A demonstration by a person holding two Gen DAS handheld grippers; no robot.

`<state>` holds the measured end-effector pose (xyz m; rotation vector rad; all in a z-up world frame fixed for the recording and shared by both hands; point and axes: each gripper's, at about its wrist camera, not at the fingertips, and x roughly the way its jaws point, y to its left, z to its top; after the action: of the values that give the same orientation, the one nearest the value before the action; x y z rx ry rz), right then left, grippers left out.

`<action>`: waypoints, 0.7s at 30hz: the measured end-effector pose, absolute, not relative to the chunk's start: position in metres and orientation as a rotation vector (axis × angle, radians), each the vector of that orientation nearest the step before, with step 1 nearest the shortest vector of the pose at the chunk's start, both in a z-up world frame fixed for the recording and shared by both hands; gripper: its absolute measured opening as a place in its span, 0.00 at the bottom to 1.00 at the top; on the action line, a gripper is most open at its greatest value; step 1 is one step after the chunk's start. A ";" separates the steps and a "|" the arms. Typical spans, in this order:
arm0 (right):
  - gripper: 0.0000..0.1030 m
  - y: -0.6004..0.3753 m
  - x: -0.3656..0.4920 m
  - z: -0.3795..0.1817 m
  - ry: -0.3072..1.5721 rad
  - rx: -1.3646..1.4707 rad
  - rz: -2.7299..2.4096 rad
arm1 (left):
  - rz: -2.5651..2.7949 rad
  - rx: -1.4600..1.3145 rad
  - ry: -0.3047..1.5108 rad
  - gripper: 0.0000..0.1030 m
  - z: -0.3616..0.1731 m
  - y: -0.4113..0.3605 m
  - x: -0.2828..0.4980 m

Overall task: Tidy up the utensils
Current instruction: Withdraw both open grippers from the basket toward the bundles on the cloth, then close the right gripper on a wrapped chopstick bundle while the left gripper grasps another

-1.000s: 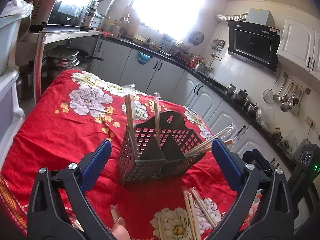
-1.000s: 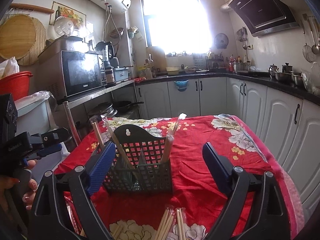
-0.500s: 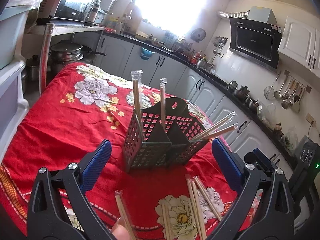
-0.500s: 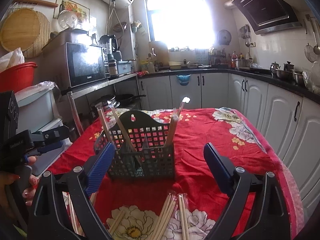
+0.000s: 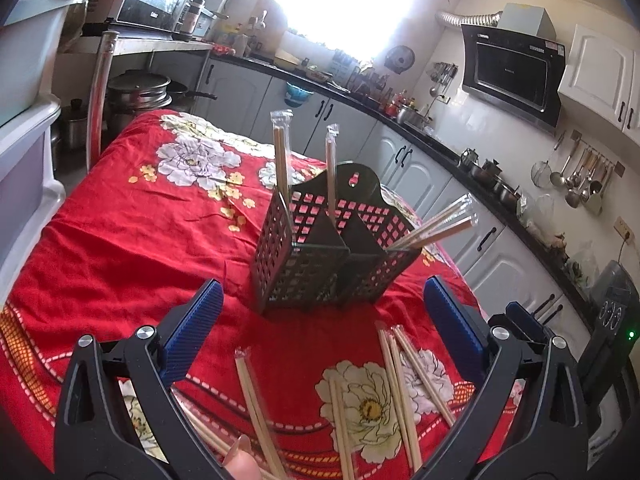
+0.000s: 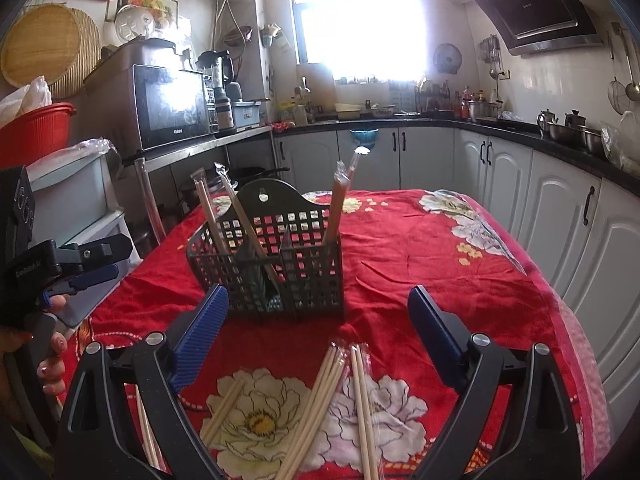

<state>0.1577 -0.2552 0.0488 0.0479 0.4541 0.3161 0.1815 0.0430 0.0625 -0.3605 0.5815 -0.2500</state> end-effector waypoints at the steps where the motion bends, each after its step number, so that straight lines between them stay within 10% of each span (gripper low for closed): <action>1: 0.86 -0.257 0.156 0.048 0.458 0.048 0.315 | -0.250 -0.359 0.585 0.90 0.061 0.042 0.180; 16: 0.86 -0.264 0.146 0.021 0.559 0.043 0.367 | -0.218 -0.341 0.670 0.90 0.030 0.046 0.165; 21: 0.72 -0.263 0.151 0.007 0.630 0.055 0.394 | -0.198 -0.337 0.703 0.90 0.017 0.053 0.161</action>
<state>0.1509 -0.2628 0.0069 0.0554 0.6297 0.3942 0.1613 0.0529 0.0166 -0.3370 0.7033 -0.1984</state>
